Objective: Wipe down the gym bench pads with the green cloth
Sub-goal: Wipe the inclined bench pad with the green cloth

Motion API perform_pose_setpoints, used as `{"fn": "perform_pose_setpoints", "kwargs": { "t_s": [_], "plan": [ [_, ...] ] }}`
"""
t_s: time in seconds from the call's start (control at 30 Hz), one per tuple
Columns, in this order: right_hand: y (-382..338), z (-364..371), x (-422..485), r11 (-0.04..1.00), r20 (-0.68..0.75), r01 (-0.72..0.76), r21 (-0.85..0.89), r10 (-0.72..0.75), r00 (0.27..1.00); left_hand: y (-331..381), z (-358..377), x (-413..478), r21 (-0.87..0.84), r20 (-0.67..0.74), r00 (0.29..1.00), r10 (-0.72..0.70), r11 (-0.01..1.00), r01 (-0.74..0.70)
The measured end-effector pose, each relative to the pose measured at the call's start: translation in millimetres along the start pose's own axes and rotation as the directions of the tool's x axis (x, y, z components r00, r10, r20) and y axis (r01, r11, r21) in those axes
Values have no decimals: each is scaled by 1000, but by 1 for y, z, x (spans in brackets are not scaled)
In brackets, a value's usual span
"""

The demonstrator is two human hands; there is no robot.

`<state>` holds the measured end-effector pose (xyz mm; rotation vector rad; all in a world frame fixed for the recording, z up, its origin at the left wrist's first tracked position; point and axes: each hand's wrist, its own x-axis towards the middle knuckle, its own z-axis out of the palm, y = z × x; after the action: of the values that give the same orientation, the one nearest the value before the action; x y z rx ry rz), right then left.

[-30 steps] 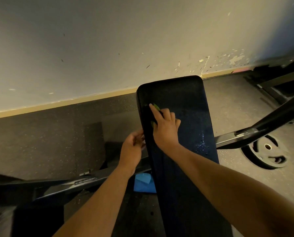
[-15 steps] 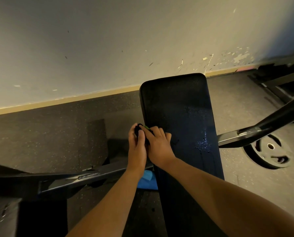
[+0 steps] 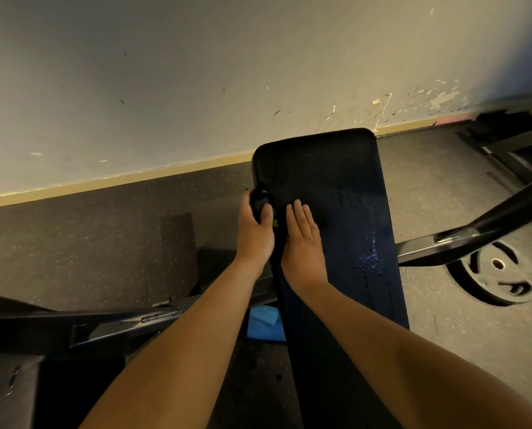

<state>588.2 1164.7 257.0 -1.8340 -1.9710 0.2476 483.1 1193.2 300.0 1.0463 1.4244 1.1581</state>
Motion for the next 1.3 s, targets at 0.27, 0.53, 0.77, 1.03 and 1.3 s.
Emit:
{"fn": "perform_pose_setpoints", "kwargs": {
  "t_s": [0.27, 0.53, 0.77, 1.03, 1.3],
  "plan": [
    [6, 9, -6, 998, -34, 23, -50, -25, 999, -49, 3, -43, 18, 97, 992, -85, 996, 84],
    [12, 7, -8, 999, -57, 41, 3, -40, 998, -57, -8, -41, 177, -1, 1000, 28, 984, -27],
    [19, 10, -9, 995, -77, 59, 76, -53, 996, -19, 17, 0, 140, -49, 994, 93, 986, -85],
    [13, 10, -9, 999, -54, 33, -7, -33, 998, -53, 15, -40, 149, -21, 999, -29, 988, 32],
    [10, -6, -8, 993, -4, 5, 121, -4, 1000, -66, 5, -73, 173, 16, 995, -101, 980, 96]
  ]
}}
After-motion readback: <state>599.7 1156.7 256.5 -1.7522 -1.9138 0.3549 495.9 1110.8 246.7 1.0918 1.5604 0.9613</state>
